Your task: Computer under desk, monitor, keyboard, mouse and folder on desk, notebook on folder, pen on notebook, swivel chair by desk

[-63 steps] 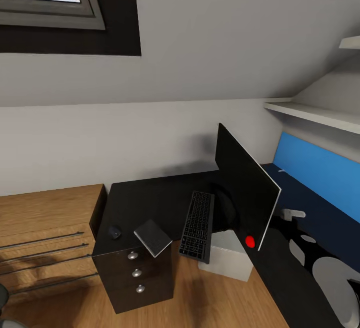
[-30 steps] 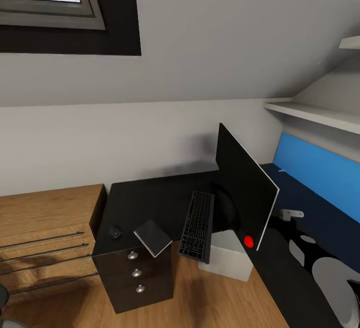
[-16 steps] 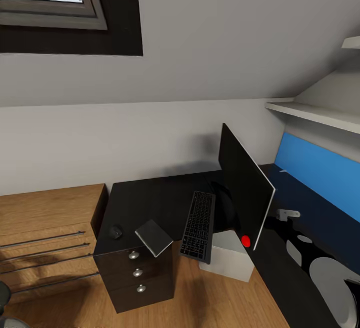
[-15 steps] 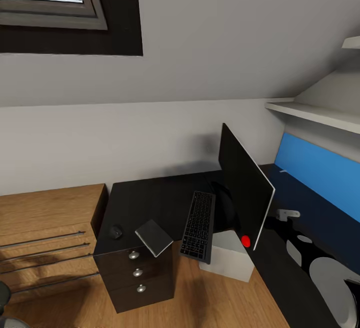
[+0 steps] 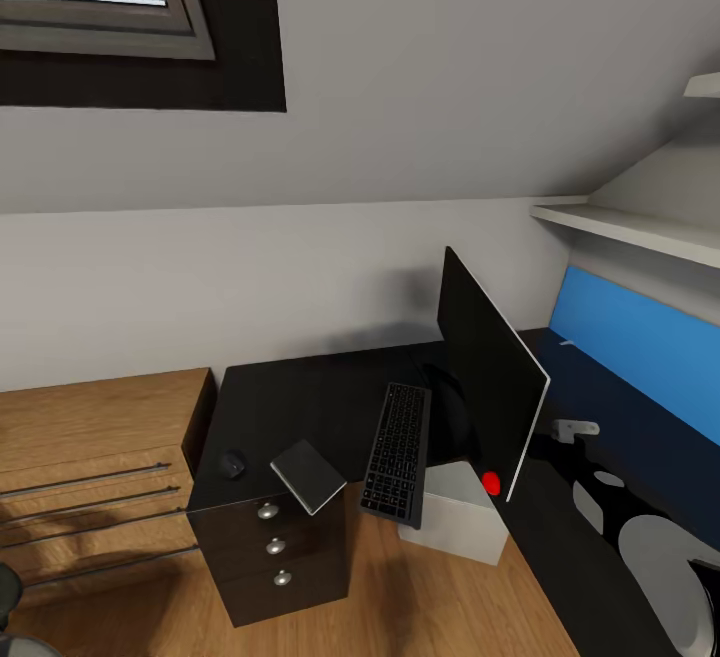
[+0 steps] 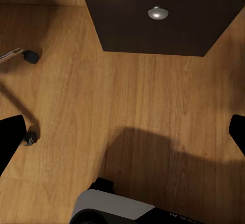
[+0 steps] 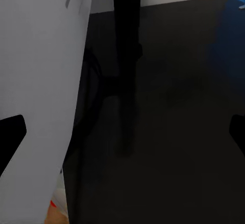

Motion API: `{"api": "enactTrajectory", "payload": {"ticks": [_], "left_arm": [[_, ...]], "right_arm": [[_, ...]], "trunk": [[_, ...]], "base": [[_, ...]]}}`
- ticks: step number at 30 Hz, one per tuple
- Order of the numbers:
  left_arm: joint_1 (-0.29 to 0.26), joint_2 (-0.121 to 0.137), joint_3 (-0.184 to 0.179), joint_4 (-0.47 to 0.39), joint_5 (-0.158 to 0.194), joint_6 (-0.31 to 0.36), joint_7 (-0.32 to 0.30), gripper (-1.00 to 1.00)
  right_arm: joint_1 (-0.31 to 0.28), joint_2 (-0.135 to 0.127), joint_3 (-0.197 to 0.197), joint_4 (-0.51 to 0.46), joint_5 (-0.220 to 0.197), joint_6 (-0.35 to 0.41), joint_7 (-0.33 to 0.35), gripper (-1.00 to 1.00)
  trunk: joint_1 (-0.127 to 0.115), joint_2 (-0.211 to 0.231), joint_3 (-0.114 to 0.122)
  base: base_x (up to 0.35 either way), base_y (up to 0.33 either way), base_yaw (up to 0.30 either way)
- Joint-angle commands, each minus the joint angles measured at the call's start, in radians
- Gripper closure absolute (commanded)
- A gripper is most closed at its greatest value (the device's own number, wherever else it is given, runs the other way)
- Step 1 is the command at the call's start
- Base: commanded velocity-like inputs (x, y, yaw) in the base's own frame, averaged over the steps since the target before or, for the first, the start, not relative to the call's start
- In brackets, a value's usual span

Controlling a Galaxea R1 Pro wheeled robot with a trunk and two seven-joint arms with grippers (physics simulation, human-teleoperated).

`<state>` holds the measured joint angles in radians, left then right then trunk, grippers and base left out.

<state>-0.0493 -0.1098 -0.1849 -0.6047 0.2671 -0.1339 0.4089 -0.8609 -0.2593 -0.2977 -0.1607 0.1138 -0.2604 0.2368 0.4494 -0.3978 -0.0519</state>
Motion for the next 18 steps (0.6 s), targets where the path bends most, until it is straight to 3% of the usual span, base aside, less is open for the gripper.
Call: {"api": "enactTrajectory", "payload": {"ticks": [1,18], "left_arm": [[-0.001,0.001,-0.007,0.0,0.011,-0.006,0.007,-1.0],[-0.001,0.001,-0.007,0.0,0.011,-0.005,0.006,-1.0]], "right_arm": [[-0.002,0.0,-0.009,0.001,0.01,-0.004,0.004,-1.0],[-0.002,-0.002,-0.009,0.001,0.01,-0.004,0.004,-1.0]], "trunk": [[0.001,-0.002,-0.002],[0.001,-0.002,-0.002]], "base": [[0.0,0.0,0.0],[0.0,0.0,0.0]]}}
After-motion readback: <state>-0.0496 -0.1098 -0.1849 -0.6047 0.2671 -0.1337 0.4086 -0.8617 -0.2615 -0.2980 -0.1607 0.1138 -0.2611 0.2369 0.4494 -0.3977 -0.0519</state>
